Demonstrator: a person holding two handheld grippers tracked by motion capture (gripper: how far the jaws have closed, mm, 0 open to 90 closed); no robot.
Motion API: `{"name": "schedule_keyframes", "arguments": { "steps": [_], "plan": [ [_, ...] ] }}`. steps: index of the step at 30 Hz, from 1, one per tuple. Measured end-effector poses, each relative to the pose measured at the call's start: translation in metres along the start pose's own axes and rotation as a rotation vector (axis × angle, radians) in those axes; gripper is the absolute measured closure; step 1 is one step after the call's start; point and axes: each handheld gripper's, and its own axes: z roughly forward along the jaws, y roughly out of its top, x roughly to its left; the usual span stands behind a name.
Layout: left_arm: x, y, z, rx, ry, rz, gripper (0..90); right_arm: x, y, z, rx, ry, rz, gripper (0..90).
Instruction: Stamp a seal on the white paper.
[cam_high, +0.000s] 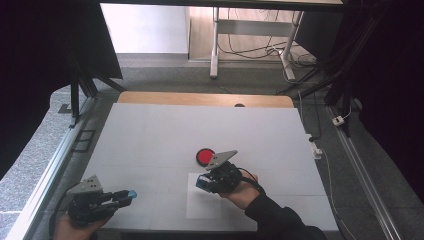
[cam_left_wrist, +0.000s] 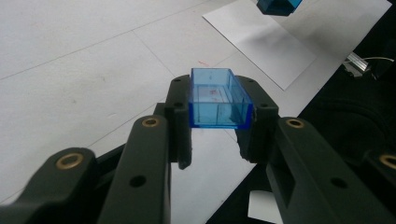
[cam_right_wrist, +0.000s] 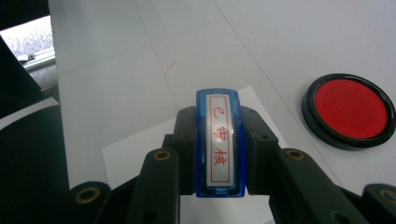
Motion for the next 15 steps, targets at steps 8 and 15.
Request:
{"name": "schedule_keyframes", "arguments": {
  "steps": [8, 15],
  "plan": [
    [0.0, 0.0, 0.0, 0.0, -0.002, 0.0, 68.2, -0.003, -0.004, 0.01, 0.033, -0.016, 0.005, 71.1],
    [0.0, 0.0, 0.0, -0.001, -0.003, -0.001, 68.2, -0.003, -0.005, 0.021, 0.069, -0.021, 0.003, 71.2]
  ]
}}
